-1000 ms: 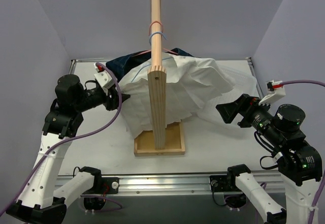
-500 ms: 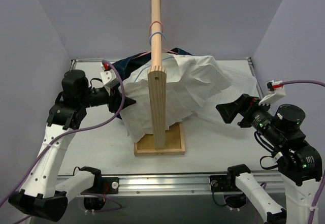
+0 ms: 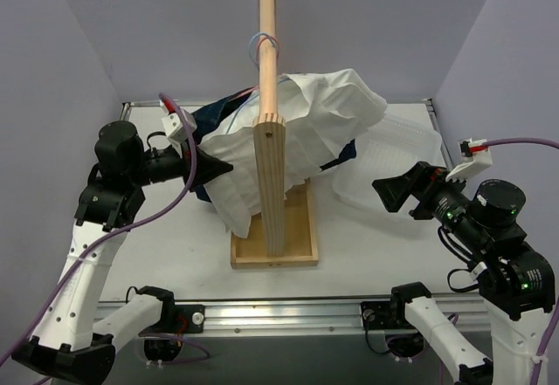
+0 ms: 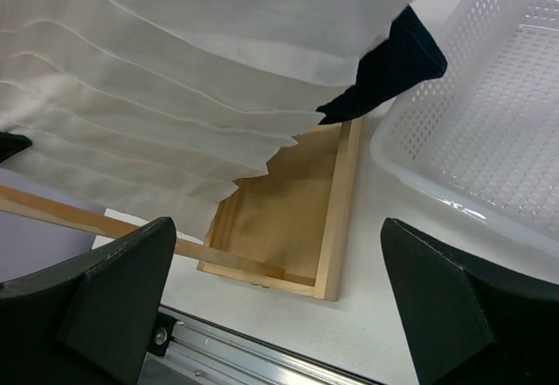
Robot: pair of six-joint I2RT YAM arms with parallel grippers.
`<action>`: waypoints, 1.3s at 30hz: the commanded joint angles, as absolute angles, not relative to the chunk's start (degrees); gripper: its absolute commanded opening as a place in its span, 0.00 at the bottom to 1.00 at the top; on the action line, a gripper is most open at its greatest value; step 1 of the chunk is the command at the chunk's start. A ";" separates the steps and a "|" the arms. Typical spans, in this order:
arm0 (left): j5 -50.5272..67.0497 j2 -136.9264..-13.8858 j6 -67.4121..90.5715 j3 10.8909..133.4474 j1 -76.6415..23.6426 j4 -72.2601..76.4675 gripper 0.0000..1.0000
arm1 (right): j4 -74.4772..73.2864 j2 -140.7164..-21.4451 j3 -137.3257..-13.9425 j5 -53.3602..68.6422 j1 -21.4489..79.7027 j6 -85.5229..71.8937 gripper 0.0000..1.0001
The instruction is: Remove the skirt from the hanger
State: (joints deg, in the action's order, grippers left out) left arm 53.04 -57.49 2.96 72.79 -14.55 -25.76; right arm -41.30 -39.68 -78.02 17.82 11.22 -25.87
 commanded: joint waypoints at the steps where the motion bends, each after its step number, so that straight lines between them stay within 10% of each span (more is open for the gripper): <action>1: 56.33 -54.06 9.57 76.03 -14.15 -12.41 0.02 | -40.78 -39.90 -79.72 16.61 10.99 -25.75 1.00; 39: 47.63 -32.60 15.98 54.67 -14.76 -33.75 0.02 | -37.00 -44.21 -76.29 17.84 11.07 -26.98 1.00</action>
State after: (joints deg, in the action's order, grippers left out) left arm 49.23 -32.64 15.51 55.29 -14.39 -33.08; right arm -40.75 -42.78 -76.86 17.02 11.22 -26.39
